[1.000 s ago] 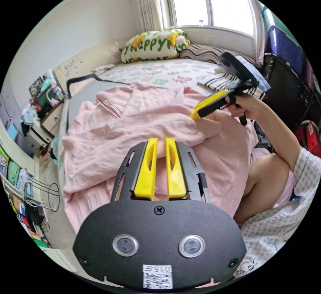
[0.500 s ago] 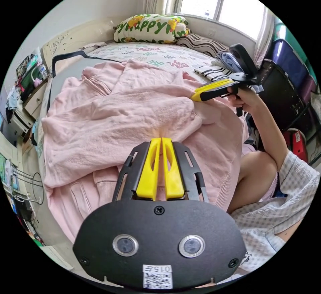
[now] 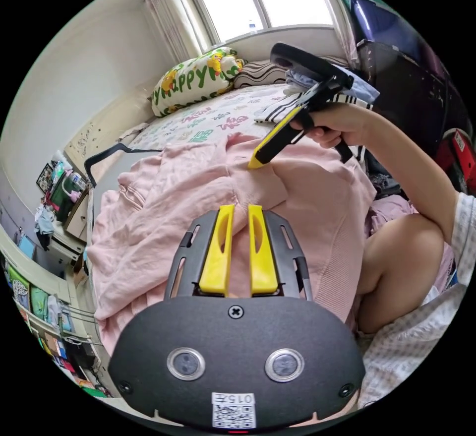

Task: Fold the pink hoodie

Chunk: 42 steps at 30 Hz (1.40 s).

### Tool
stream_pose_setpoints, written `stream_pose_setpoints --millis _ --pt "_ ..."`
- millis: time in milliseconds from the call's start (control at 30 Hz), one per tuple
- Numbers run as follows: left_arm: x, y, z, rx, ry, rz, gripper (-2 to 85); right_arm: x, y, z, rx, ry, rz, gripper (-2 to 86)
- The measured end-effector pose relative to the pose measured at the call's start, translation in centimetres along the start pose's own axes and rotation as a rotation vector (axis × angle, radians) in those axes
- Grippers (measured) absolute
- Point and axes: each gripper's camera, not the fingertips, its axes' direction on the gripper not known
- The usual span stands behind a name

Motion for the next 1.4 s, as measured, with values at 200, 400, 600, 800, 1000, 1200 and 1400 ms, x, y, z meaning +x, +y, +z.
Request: stream_pose_setpoints --millis 200,400,600,800,1000,1200,1400 --pt "0.6 -1.0 1.8 -0.103 0.013 0.027 4.0 -0.1 -0.5 1.4 -0.036 0.099 0.005 1.7" --pt "-2.3 0.8 -0.7 -0.060 0.126 0.012 3.0 1.1 -1.3 0.1 -0.018 -0.045 -0.006 4.7" --pt "-17.3 4.4 -5.8 0.106 -0.005 -0.242 5.1 4.1 -5.4 -2.9 0.140 -0.025 0.001 6.7" --pt "-33.9 6.6 0.0 0.057 -0.022 -0.612 8.0 7.4 -15.8 2.3 0.179 0.024 0.038 10.7" --pt "-43.4 5.7 9.3 0.064 0.136 -0.757 7.8 10.4 -27.1 10.0 0.226 0.052 0.090 12.9" --pt "-48.7 4.1 16.9 -0.038 0.136 -0.825 11.9 13.6 -33.4 16.8 0.166 0.045 0.189 13.3" --pt "-49.4 4.4 19.2 -0.135 0.188 -0.850 6.9 14.7 -33.8 20.0 0.059 0.052 0.225 6.1"
